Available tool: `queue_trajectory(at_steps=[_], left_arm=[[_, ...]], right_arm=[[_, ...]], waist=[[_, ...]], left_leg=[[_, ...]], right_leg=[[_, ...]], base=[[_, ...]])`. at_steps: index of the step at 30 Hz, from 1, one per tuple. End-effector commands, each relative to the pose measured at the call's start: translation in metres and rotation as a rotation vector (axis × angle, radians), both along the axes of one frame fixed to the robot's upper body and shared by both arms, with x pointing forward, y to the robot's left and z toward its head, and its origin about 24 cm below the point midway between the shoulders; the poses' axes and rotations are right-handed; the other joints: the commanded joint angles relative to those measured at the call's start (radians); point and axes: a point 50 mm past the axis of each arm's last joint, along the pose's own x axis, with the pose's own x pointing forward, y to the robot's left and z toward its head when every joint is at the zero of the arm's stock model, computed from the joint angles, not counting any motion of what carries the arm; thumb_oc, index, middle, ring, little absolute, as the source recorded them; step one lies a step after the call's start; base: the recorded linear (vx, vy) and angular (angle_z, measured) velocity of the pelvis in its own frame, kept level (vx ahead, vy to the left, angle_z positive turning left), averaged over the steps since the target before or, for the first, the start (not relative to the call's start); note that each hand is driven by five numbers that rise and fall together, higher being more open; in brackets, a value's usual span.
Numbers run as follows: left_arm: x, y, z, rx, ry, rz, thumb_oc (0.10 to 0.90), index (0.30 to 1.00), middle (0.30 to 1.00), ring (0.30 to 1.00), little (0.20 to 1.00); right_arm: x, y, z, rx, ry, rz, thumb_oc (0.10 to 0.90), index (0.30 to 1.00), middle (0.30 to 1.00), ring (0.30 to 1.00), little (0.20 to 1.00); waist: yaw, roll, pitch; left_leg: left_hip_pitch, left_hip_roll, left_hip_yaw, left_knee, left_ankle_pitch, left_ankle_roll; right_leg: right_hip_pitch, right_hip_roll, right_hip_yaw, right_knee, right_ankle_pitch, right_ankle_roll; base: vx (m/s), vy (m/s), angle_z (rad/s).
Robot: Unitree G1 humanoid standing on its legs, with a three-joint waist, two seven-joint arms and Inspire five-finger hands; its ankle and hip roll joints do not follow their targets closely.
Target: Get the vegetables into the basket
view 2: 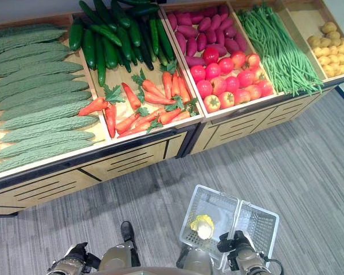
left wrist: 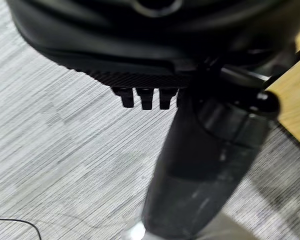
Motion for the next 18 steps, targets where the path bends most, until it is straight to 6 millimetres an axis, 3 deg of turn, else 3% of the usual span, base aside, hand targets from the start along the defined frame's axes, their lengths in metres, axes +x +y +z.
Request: queue_trajectory(at_steps=[1, 4, 6, 9, 12, 13, 14, 16, 17, 18], left_arm=[[-0.002, -0.002, -0.001, 0.017, 0.014, -0.001, 0.900, 1.000, 1.000, 1.000, 1.000], [-0.002, 0.002, 0.000, 0.025, 0.009, 0.012, 0.900, 1.000, 1.000, 1.000, 1.000], [-0.003, 0.007, 0.001, 0.035, 0.009, 0.023, 0.900, 1.000, 1.000, 1.000, 1.000], [0.001, 0.008, 0.003, 0.041, 0.001, 0.012, 0.900, 1.000, 1.000, 1.000, 1.000], [0.005, 0.007, 0.004, 0.037, -0.007, -0.004, 0.900, 1.000, 1.000, 1.000, 1.000], [0.008, 0.006, 0.004, 0.037, -0.016, -0.011, 0.900, 1.000, 1.000, 1.000, 1.000], [0.008, 0.005, 0.004, 0.036, -0.015, -0.011, 0.900, 1.000, 1.000, 1.000, 1.000], [0.012, 0.005, 0.005, 0.037, -0.026, -0.017, 0.900, 1.000, 1.000, 1.000, 1.000], [0.012, 0.005, 0.005, 0.037, -0.026, -0.017, 0.900, 1.000, 1.000, 1.000, 1.000], [0.016, 0.004, 0.006, 0.035, -0.034, -0.032, 0.900, 1.000, 1.000, 1.000, 1.000]], right_arm=[[-0.021, -0.016, -0.002, -0.050, 0.107, 0.038, 0.400, 0.300, 0.300, 0.300, 0.300], [-0.019, -0.015, -0.002, -0.046, 0.108, 0.050, 0.400, 0.300, 0.300, 0.300, 0.300], [-0.017, -0.011, -0.002, -0.041, 0.109, 0.072, 0.400, 0.300, 0.300, 0.300, 0.300], [-0.015, -0.012, -0.002, -0.034, 0.101, 0.064, 0.400, 0.300, 0.300, 0.300, 0.300], [-0.020, -0.012, -0.003, -0.023, 0.107, 0.044, 0.400, 0.300, 0.300, 0.300, 0.300], [-0.023, -0.011, -0.004, -0.020, 0.116, 0.042, 0.400, 0.300, 0.300, 0.300, 0.300], [-0.023, -0.012, -0.004, -0.021, 0.116, 0.042, 0.400, 0.300, 0.300, 0.300, 0.300], [-0.026, -0.010, -0.005, -0.014, 0.125, 0.037, 0.400, 0.300, 0.300, 0.300, 0.300], [-0.026, -0.010, -0.005, -0.014, 0.125, 0.037, 0.400, 0.300, 0.300, 0.300, 0.300], [-0.031, -0.011, -0.006, -0.013, 0.137, 0.030, 0.400, 0.300, 0.300, 0.300, 0.300]], waist=[[0.024, 0.038, 0.041], [0.036, 0.019, 0.040], [0.052, 0.004, 0.046], [0.036, 0.019, 0.057], [0.014, 0.033, 0.051], [-0.006, 0.031, 0.054], [-0.008, 0.034, 0.054], [-0.038, 0.034, 0.061], [-0.039, 0.035, 0.061], [-0.057, 0.038, 0.063]], left_leg=[[0.008, 0.015, -0.034, 0.020, -0.039, -0.023], [0.010, -0.005, -0.053, 0.023, -0.056, -0.011], [0.029, -0.025, -0.064, 0.023, -0.076, 0.012], [0.061, -0.042, -0.112, 0.017, -0.087, 0.032], [0.086, -0.050, -0.161, 0.010, -0.090, 0.027], [0.096, -0.052, -0.197, 0.014, -0.093, 0.016], [0.097, -0.050, -0.199, 0.014, -0.096, 0.015], [0.118, -0.048, -0.254, 0.020, -0.113, 0.005], [0.119, -0.047, -0.254, 0.020, -0.113, 0.005], [0.126, -0.046, -0.299, 0.022, -0.120, -0.003]], right_leg=[[-0.028, -0.012, 0.049, 0.048, -0.017, 0.097], [-0.021, -0.025, 0.054, 0.056, -0.007, 0.107], [-0.032, -0.046, 0.070, 0.149, 0.010, 0.118], [-0.079, -0.029, 0.205, 0.274, 0.030, 0.125], [-0.108, -0.008, 0.290, 0.216, 0.028, 0.106], [-0.133, -0.008, 0.335, 0.133, 0.050, 0.107], [-0.130, -0.006, 0.333, 0.131, 0.049, 0.108], [-0.177, 0.018, 0.435, 0.052, 0.068, 0.116], [-0.176, 0.018, 0.434, 0.052, 0.068, 0.116], [-0.199, 0.039, 0.499, 0.039, 0.064, 0.124]], base=[[0.05, 0.128, -0.14], [0.06, 0.124, -0.02], [0.09, 0.184, 0.19], [0.12, 0.101, 0.26], [0.18, -0.010, 0.58], [0.18, -0.095, 0.64], [0.20, -0.127, 0.62], [0.21, -0.102, 0.59], [0.23, -0.151, 0.71], [0.11, -0.087, 0.73]])
